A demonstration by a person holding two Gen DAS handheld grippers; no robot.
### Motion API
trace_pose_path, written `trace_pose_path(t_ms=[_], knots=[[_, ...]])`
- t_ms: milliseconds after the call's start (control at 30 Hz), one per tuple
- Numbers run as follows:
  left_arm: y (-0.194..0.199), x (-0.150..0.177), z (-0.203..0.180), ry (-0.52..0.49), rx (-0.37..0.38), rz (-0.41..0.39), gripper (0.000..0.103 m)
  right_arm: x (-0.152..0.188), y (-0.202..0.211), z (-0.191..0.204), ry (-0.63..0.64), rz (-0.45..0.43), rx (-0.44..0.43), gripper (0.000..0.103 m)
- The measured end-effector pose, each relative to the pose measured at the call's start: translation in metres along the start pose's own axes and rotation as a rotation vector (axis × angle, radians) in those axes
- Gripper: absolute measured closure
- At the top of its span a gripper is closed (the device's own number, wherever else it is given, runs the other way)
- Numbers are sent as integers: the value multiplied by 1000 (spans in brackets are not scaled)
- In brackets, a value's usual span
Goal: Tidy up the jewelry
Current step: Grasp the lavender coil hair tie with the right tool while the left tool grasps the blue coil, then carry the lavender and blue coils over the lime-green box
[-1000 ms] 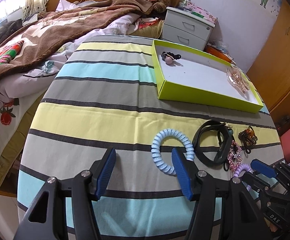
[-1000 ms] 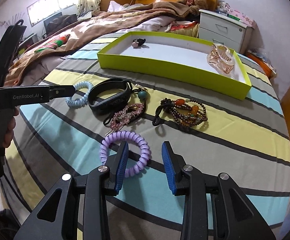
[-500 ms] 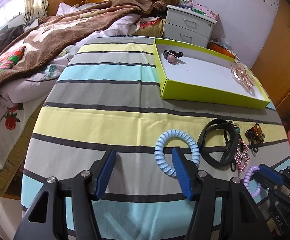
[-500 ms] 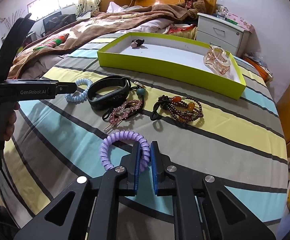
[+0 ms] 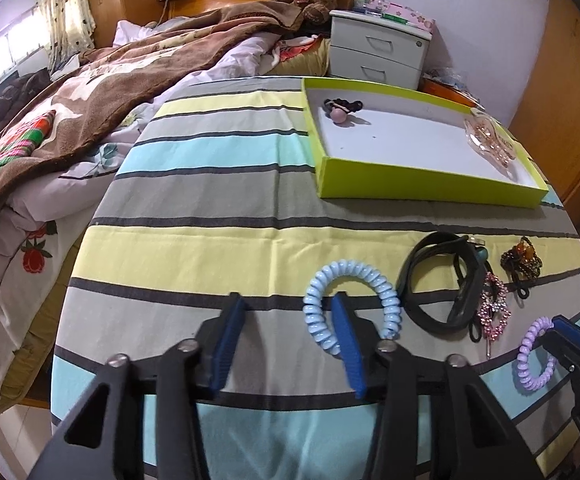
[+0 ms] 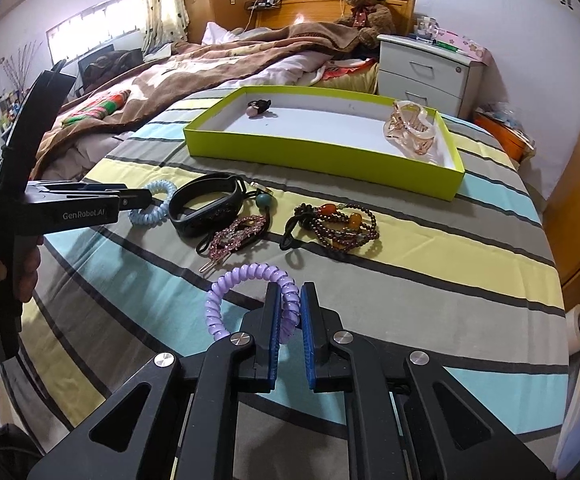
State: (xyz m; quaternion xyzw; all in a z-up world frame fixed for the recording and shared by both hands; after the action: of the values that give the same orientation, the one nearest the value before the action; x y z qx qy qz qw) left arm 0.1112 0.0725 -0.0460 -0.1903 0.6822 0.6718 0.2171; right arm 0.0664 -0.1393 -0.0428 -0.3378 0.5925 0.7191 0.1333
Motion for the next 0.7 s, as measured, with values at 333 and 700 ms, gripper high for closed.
trace_pose_path(t_ms=[333, 700], knots=[[2, -1, -1, -1, -6, 0, 92, -1, 4, -4, -14, -12, 10, 93], [9, -2, 5, 17, 5, -17, 93, -4, 9, -4, -19, -26, 23, 93]])
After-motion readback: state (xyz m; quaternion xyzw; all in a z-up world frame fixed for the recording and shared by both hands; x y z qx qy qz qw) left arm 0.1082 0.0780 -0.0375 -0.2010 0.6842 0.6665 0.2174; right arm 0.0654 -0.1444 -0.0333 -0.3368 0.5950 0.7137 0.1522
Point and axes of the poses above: each gripper's, at about its wrist camera, not at the fingertips, and y roughly against the way its jaws point, z to its left, x to its underside, the point moved 2 cm from there along -y, roughly the way its jaws point, and after that the axes turned 2 degrees about -y, right-handed, at the moved point
